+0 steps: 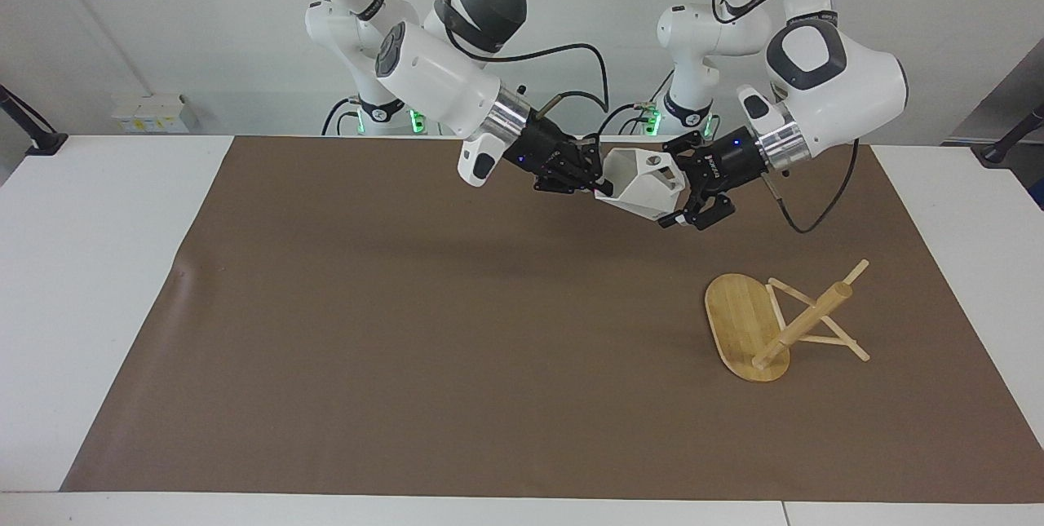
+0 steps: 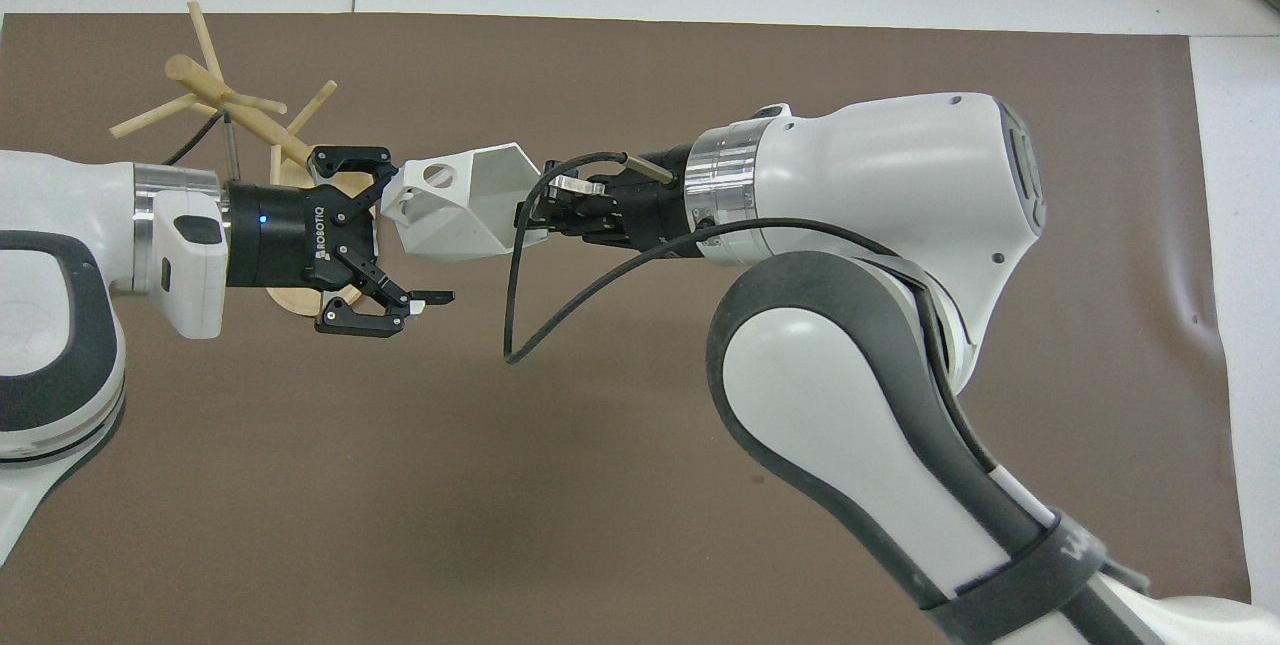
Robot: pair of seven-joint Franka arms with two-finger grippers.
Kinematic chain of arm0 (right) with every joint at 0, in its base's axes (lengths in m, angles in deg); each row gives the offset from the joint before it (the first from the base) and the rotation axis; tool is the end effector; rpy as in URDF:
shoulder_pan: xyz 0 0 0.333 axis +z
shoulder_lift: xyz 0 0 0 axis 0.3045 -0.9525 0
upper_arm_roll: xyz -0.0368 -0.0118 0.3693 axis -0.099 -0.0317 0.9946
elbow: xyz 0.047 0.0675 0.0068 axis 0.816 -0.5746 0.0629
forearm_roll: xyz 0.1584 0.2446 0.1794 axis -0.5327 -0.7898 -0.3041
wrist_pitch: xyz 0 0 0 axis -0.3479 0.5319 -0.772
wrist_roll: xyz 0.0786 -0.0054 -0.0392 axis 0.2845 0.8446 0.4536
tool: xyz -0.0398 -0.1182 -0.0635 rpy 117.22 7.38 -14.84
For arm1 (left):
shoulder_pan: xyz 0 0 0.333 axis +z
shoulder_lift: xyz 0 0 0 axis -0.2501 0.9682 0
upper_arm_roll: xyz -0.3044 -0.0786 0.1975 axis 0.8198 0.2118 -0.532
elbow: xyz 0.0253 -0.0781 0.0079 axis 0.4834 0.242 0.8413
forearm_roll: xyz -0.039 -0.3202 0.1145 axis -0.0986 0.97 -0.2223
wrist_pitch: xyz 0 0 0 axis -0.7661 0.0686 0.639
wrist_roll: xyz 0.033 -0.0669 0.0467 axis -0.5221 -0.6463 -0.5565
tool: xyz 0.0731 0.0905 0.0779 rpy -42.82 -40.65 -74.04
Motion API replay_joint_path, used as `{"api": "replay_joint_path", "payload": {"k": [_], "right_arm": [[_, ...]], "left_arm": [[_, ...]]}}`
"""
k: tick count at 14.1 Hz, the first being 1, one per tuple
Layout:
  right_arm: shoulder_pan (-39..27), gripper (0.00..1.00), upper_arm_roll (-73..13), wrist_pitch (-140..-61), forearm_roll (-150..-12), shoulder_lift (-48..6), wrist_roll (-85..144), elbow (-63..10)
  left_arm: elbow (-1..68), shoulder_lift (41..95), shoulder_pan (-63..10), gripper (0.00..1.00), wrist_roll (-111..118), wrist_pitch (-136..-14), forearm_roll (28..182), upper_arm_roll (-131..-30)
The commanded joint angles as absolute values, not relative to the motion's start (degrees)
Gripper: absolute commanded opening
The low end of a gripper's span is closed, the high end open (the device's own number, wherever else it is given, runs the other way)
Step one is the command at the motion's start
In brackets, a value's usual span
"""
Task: Hang cup on rack
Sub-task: 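Close the left gripper on the cup held by the right gripper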
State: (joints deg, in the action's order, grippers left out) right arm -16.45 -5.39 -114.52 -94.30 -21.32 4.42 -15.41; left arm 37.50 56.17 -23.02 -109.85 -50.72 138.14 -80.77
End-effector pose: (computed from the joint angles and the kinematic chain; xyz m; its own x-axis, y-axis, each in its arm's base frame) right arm 0.5525 0.3435 0.5935 0.9879 -0.1490 -0.0433 -0.1259 -0.6062 -0.7853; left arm 0.4947 -0.1793 0.5646 0.0723 -0.5883 0.8054 -0.9964 -0.0779 0.0326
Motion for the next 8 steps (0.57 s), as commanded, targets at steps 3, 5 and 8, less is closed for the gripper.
{"api": "replay_joint_path", "payload": {"k": [3,5,8], "right_arm": [[-16.76,0.0,-4.14,-115.06,-95.0,-21.79,2.78,-14.57],[-16.76,0.0,-4.14,-115.06,-95.0,-21.79,2.78,-14.57],[-16.76,0.0,-4.14,-115.06,-95.08,-21.79,2.78,-14.57]], "left_arm": [[39.72,54.34,-24.15,1.0,-111.15,-52.69,141.1,-81.47],[39.72,54.34,-24.15,1.0,-111.15,-52.78,141.63,-81.47],[39.72,54.26,-24.06,1.0,-111.15,-52.52,142.42,-81.47]]}}
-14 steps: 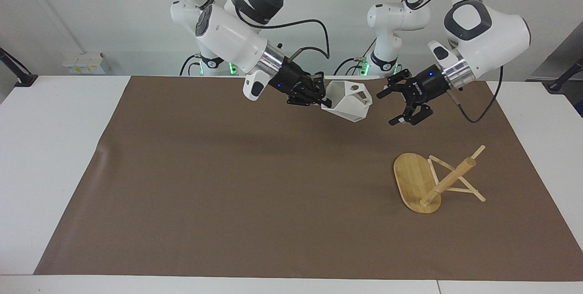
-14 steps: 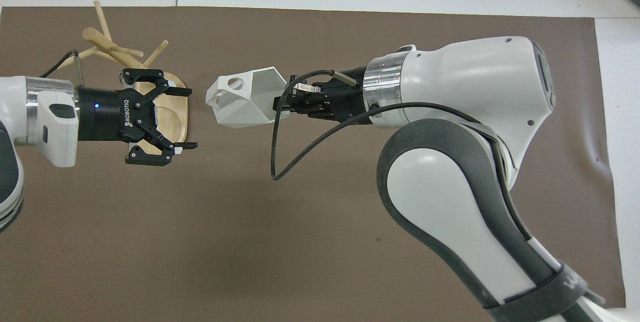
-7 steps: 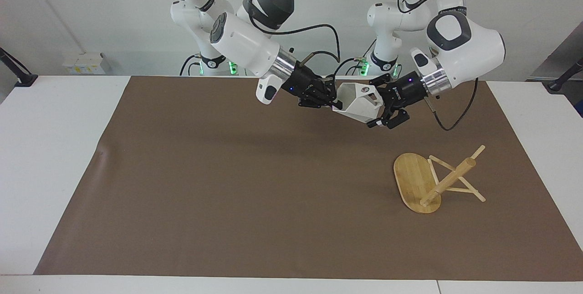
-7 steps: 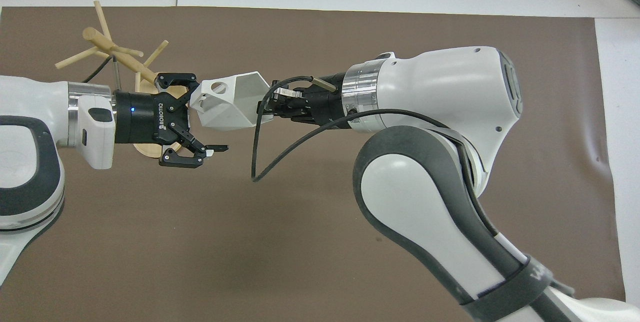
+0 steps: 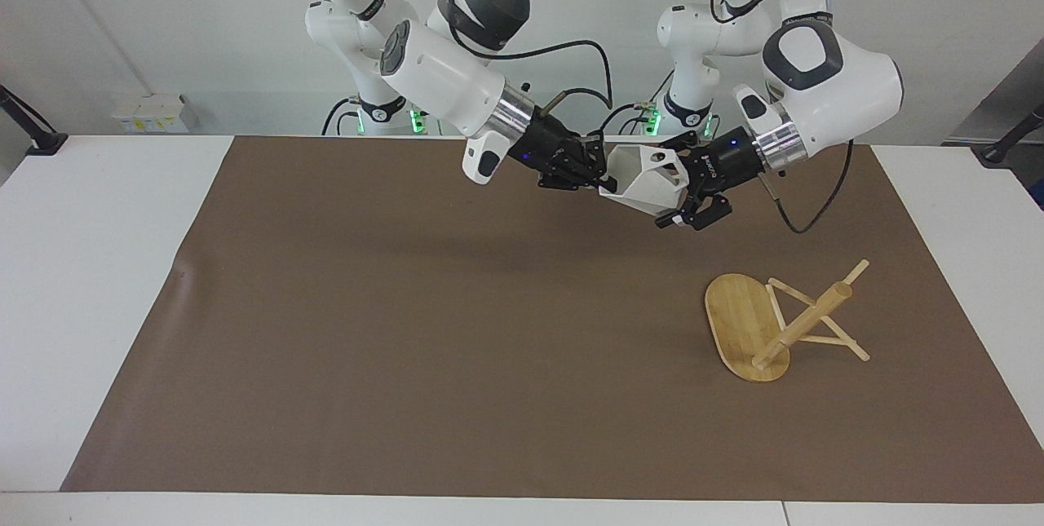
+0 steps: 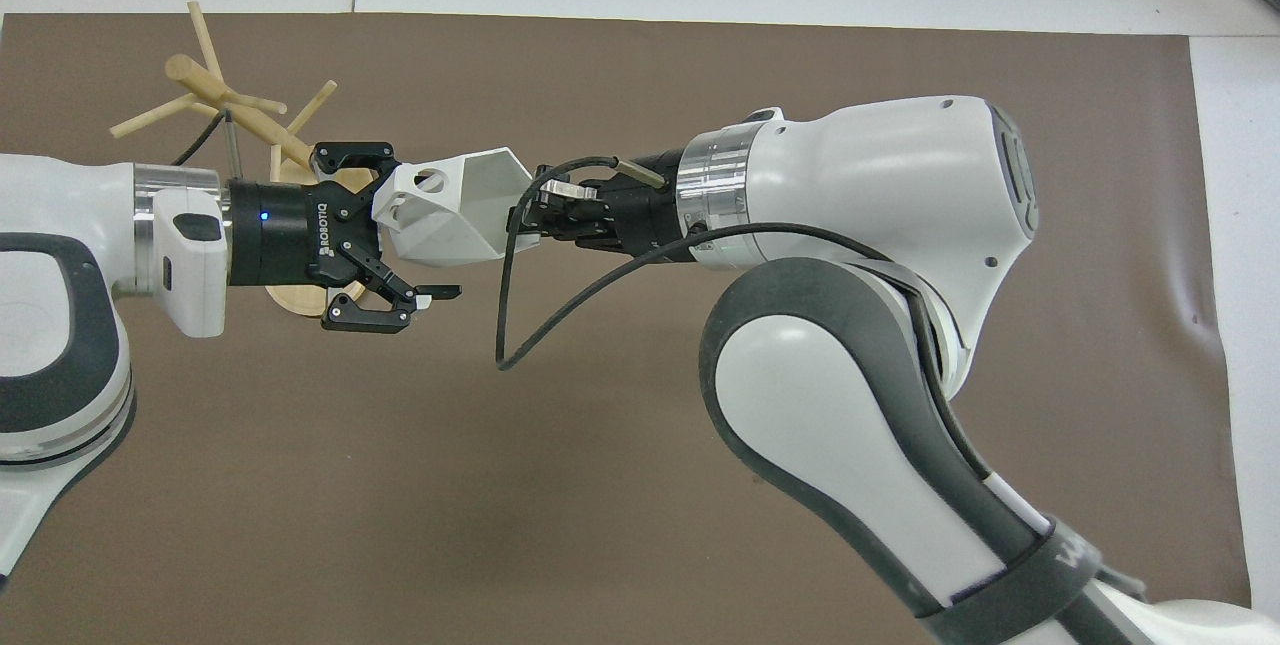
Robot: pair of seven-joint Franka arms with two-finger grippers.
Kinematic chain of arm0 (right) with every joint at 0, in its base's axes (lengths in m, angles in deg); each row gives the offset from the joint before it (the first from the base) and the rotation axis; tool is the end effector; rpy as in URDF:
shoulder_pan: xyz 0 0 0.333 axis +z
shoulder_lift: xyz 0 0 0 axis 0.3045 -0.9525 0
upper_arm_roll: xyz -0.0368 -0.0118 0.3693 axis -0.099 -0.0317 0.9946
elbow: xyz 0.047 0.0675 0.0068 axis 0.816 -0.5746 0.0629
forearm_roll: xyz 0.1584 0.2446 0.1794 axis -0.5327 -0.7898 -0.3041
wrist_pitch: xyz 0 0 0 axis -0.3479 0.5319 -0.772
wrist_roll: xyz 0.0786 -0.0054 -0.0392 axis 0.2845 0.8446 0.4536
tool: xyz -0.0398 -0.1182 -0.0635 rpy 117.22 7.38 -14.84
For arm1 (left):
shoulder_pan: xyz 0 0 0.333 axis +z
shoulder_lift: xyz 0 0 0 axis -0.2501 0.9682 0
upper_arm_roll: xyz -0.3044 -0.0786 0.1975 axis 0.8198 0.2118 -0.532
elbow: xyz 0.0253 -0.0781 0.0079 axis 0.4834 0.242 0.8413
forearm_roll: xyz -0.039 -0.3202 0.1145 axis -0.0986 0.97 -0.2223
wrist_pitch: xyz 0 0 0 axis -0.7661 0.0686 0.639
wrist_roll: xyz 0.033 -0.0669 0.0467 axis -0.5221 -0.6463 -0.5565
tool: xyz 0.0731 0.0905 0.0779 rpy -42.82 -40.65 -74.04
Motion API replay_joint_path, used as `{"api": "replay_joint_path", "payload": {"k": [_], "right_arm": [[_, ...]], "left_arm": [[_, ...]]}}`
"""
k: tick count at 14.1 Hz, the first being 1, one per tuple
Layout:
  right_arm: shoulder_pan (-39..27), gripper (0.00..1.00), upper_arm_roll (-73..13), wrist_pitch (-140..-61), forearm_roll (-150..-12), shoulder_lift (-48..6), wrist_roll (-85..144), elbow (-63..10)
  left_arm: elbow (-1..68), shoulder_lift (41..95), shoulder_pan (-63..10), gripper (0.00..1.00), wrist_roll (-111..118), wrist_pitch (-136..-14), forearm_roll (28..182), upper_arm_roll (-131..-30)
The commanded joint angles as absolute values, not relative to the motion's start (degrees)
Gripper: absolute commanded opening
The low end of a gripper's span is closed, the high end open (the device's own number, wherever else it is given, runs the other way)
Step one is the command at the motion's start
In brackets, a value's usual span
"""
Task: Hang cup on rack
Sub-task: 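Close the left gripper on the cup held by the right gripper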
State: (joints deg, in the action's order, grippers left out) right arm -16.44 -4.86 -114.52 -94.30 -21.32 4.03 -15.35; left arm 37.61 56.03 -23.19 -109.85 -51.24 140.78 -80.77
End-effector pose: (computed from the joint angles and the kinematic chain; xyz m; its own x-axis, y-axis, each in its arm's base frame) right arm 0.5495 0.3478 0.5948 0.9884 -0.1442 -0.0483 -0.1266 -0.6040 -0.7869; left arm 0.4954 -0.1821 0.5686 0.0869 -0.5540 0.8280 -0.9944 -0.0978 0.0389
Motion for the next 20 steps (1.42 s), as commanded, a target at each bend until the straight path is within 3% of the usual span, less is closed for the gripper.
{"api": "replay_joint_path", "payload": {"k": [1,5,6,11,18,19,20], "right_arm": [[-16.76,0.0,-4.14,-115.06,-95.08,-21.79,2.78,-14.57],[-16.76,0.0,-4.14,-115.06,-95.08,-21.79,2.78,-14.48],[-16.76,0.0,-4.14,-115.06,-95.08,-21.79,2.78,-14.48],[-16.76,0.0,-4.14,-115.06,-95.17,-21.79,2.69,-14.48],[-16.85,0.01,-4.14,-114.79,-94.82,-21.61,3.13,-14.48],[-16.85,0.18,-4.14,-114.79,-94.39,-21.44,3.48,-14.48],[-16.94,0.28,-4.14,-114.71,-93.42,-21.26,3.57,-14.57]], "left_arm": [[39.72,54.26,-23.98,1.0,-111.15,-52.43,142.6,-81.47],[39.54,54.26,-23.71,1.0,-111.15,-52.08,142.86,-81.47],[39.46,54.26,-23.71,0.95,-111.23,-51.99,142.95,-81.47],[39.45,54.08,-23.54,0.03,-111.15,-51.81,142.95,-81.56],[39.54,54.08,-23.36,0.0,-109.92,-51.99,142.95,-81.64],[39.54,54.08,-23.36,0.0,-109.74,-51.99,142.95,-81.65],[39.54,54.08,-23.36,0.0,-109.39,-52.08,142.95,-81.65]]}}
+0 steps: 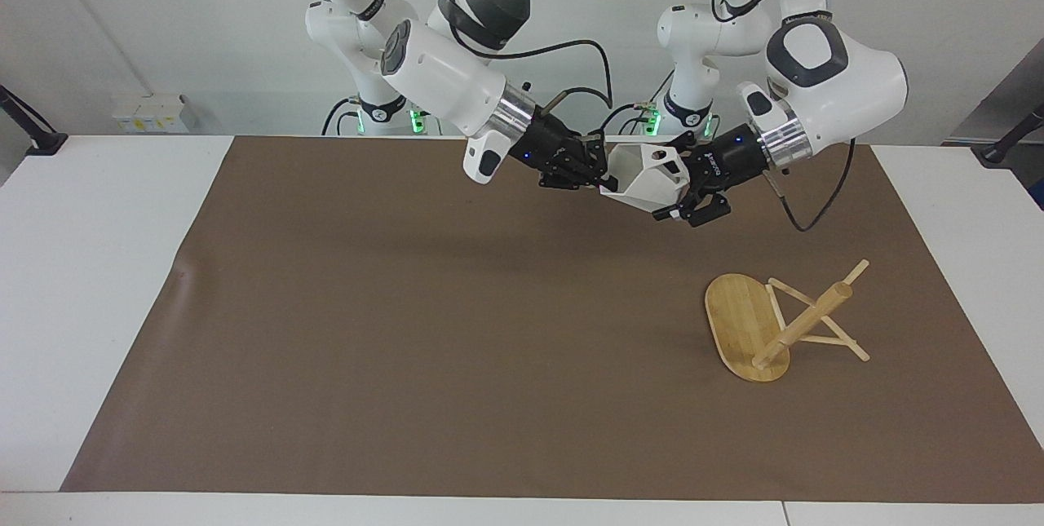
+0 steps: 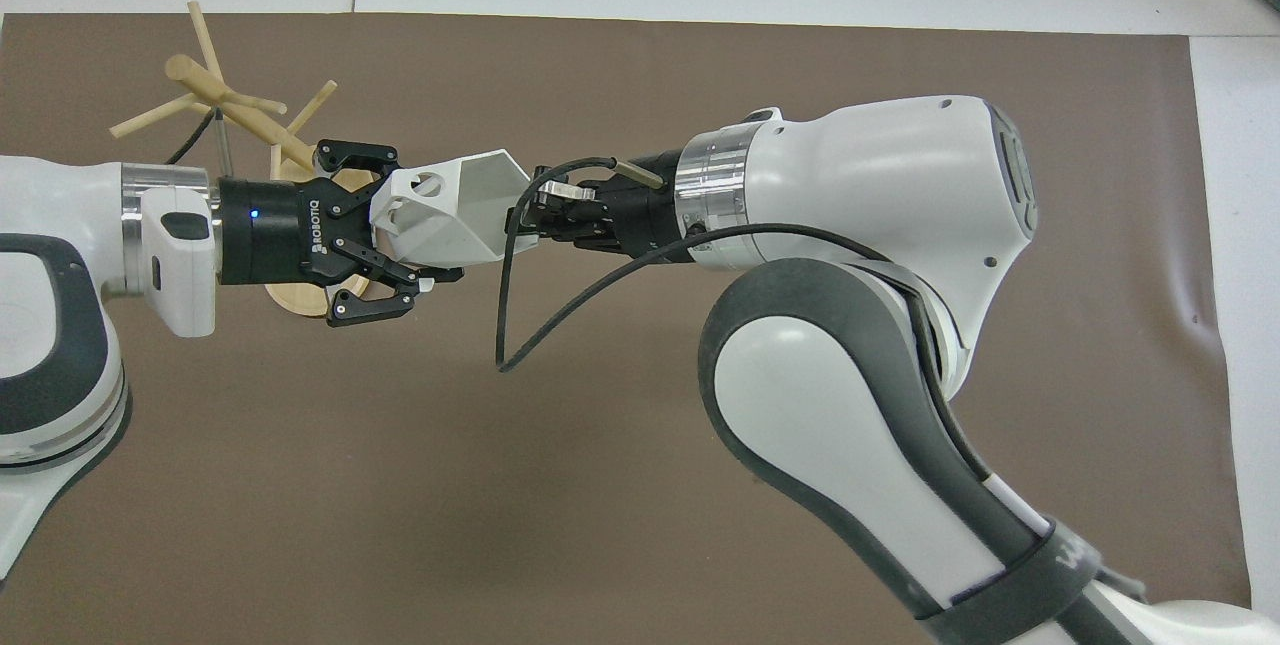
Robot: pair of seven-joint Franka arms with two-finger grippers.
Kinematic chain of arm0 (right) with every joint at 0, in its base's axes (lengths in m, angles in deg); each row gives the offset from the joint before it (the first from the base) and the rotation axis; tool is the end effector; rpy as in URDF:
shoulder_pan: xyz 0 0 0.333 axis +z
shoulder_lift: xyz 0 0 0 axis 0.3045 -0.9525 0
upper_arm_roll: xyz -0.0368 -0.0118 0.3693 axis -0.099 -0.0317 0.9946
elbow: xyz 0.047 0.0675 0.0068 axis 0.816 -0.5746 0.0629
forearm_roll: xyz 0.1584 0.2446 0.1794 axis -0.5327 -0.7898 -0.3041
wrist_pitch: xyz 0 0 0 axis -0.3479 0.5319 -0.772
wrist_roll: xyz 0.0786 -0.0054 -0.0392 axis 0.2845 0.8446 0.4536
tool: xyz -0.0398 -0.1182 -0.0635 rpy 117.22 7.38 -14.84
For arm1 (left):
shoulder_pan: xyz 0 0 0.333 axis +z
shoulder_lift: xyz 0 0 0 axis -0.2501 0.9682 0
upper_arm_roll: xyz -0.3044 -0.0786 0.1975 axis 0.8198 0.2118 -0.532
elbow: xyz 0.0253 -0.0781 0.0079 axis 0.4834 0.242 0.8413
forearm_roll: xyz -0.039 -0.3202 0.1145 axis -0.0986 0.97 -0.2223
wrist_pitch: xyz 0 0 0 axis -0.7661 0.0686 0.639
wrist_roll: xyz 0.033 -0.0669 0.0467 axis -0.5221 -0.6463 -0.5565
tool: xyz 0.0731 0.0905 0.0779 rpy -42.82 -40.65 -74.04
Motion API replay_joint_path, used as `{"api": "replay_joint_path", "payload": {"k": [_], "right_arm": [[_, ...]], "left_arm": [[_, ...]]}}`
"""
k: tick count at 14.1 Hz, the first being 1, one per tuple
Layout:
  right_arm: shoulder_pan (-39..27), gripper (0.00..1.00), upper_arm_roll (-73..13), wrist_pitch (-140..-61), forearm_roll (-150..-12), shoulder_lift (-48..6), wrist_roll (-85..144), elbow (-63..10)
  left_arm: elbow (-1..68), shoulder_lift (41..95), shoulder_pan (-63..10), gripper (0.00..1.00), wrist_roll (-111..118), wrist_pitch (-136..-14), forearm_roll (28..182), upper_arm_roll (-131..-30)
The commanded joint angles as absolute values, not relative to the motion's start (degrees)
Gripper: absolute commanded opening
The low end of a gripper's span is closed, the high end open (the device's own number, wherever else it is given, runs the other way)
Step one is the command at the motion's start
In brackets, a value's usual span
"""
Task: Hang cup on rack
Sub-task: 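Close the left gripper on the cup held by the right gripper, then open the right gripper and withdraw it while the left gripper holds the cup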
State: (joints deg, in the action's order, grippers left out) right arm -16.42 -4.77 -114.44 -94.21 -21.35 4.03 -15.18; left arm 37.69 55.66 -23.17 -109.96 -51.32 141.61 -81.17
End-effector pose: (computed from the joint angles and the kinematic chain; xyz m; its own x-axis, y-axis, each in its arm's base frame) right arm 0.5491 0.3488 0.5959 0.9889 -0.1413 -0.0464 -0.1233 -0.6040 -0.7874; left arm 0.4955 -0.1787 0.5725 0.0899 -0.5414 0.8359 -0.9933 -0.1099 0.0357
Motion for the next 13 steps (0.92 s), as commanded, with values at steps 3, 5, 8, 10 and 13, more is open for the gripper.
{"api": "replay_joint_path", "payload": {"k": [3,5,8,10,13], "right_arm": [[-17.11,1.0,-4.22,-114.35,-92.8,-20.73,3.92,-14.57],[-17.2,1.0,-4.31,-114.27,-92.8,-20.73,3.92,-14.48],[-17.2,1.0,-4.4,-114.35,-92.8,-20.73,3.92,-14.48],[-17.29,1.0,-4.92,-114.61,-92.62,-19.95,4.01,-14.57],[-17.55,1.0,-7.11,-115.14,-89.65,-18.89,7.33,-14.57]], "left_arm": [[39.54,54.08,-23.36,0.0,-109.3,-52.08,142.95,-81.65],[39.54,54.08,-23.27,0.0,-109.3,-52.08,142.95,-81.65],[39.89,53.73,-23.01,0.0,-109.3,-52.6,143.04,-81.82],[40.24,53.73,-22.22,0.0,-109.3,-53.91,143.04,-81.82],[42.26,53.38,-22.13,0.0,-109.3,-58.03,142.95,-81.91]]}}
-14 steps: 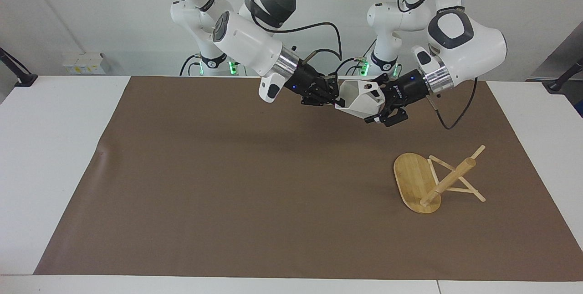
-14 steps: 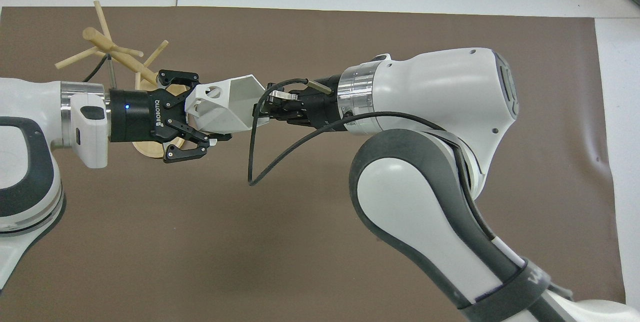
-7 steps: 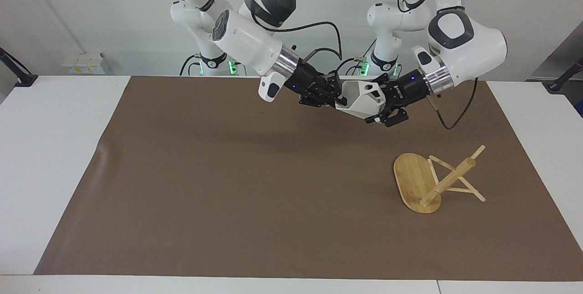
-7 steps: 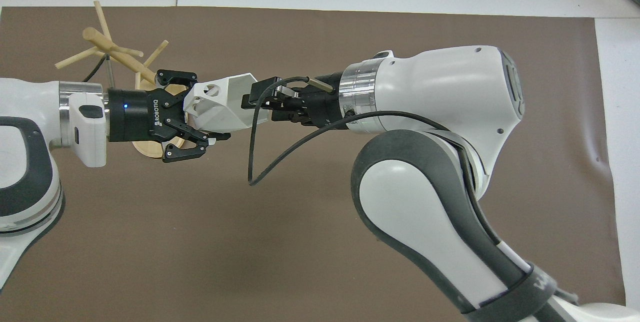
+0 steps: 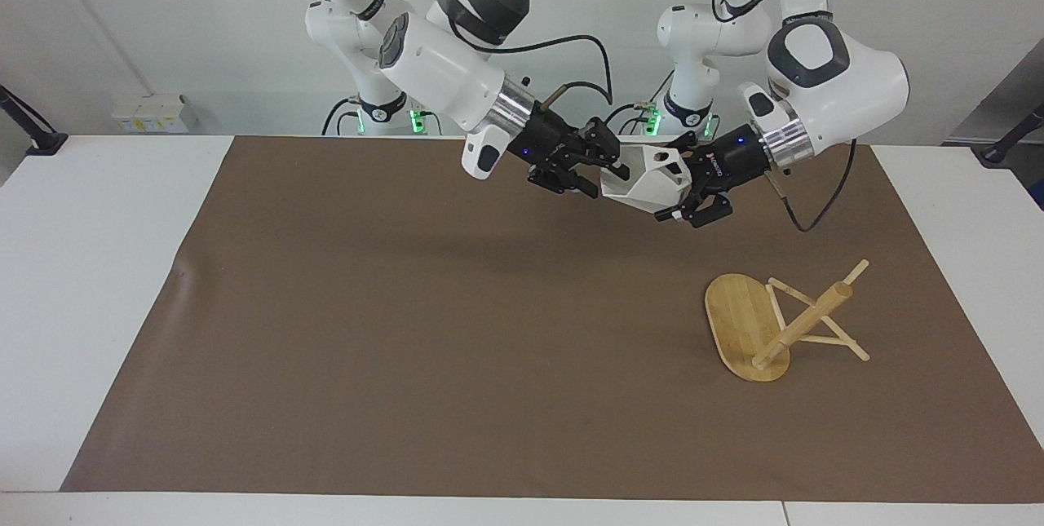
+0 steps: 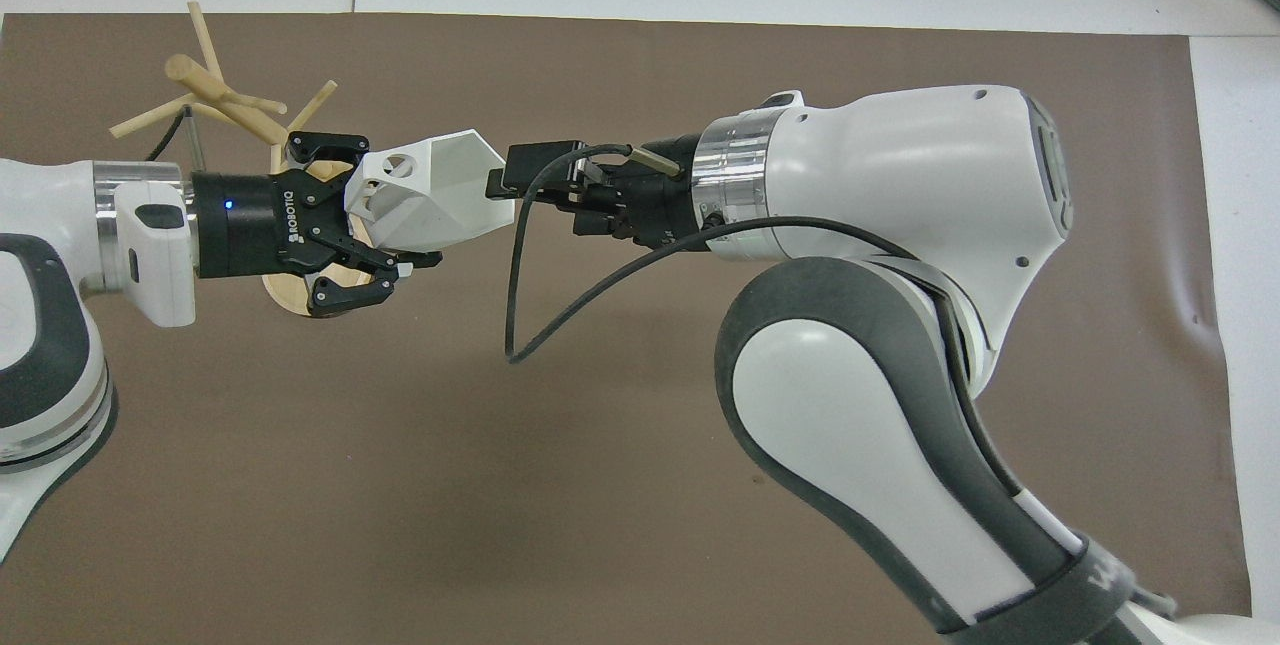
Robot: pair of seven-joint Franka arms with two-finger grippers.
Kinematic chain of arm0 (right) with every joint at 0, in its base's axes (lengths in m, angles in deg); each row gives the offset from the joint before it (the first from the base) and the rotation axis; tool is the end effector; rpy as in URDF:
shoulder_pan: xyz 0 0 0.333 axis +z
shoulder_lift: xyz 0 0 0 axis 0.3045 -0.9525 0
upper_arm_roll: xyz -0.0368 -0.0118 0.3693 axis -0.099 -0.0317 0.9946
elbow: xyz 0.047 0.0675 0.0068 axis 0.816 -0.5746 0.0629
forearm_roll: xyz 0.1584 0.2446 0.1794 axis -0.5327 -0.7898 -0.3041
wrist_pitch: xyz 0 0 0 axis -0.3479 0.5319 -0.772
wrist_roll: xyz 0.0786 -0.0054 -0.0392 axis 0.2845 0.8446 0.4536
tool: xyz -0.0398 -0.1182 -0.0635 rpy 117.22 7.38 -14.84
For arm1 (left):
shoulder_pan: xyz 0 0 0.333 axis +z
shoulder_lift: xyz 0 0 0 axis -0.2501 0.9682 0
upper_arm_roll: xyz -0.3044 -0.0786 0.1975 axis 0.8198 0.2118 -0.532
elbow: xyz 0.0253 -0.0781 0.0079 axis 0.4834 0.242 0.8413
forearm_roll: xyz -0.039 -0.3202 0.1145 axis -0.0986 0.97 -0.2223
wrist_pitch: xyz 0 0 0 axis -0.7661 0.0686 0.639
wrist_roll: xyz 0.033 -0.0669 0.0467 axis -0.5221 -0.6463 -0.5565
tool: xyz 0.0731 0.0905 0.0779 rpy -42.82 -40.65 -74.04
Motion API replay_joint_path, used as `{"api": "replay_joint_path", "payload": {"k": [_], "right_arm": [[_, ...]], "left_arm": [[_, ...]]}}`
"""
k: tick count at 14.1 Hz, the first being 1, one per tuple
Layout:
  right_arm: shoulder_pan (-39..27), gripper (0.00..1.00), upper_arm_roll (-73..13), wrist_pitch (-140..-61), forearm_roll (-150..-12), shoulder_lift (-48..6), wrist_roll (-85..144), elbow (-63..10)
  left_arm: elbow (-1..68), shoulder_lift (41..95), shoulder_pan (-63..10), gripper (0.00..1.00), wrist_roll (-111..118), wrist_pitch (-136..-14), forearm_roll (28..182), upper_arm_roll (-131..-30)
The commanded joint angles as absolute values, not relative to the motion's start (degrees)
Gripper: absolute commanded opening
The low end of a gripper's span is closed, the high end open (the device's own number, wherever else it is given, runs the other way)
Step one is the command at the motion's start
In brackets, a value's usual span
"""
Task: Hang cup on rack
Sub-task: 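Open the right gripper and withdraw it while the left gripper holds the cup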
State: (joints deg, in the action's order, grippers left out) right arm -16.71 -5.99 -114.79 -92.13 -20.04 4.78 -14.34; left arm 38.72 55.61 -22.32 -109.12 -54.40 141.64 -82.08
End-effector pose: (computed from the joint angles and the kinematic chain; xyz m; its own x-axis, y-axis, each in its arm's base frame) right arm 0.5542 0.3343 0.6133 0.9873 -0.1565 0.0258 -0.0785 -0.6232 -0.7781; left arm 0.5048 -0.1572 0.5664 0.1361 -0.5432 0.8285 -0.9807 -0.1925 0.0349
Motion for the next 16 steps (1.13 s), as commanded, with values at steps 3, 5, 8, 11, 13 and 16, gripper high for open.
{"api": "replay_joint_path", "payload": {"k": [3,5,8,11,13,16], "right_arm": [[-17.55,1.0,-10.54,-115.06,-88.32,-17.31,11.65,-15.27],[-17.55,1.0,-13.78,-114.27,-82.56,-16.78,11.74,-15.88],[-17.73,1.0,-18.61,-112.95,-74.81,-14.23,11.74,-18.6],[-17.9,1.0,-23.45,-110.93,-67.16,-13.27,14.36,-18.78],[-18.17,1.0,-26.18,-110.23,-64.86,-13.09,19.89,-18.87],[-18.26,1.0,-32.41,-109.35,-64.41,-13.09,27.37,-18.87]], "left_arm": [[44.72,53.11,-22.83,0.0,-107.99,-65.59,142.95,-81.91],[45.6,53.2,-23.88,0.0,-106.14,-70.42,142.86,-81.73],[48.06,53.29,-26.16,0.0,-103.25,-80.17,142.86,-81.73],[49.82,53.2,-27.75,0.0,-101.49,-85.55,142.86,-81.65],[50.09,53.29,-27.67,0.0,-98.94,-86.35,142.86,-81.65],[50.7,53.2,-27.67,0.0,-94.82,-87.67,142.86,-81.73]]}}
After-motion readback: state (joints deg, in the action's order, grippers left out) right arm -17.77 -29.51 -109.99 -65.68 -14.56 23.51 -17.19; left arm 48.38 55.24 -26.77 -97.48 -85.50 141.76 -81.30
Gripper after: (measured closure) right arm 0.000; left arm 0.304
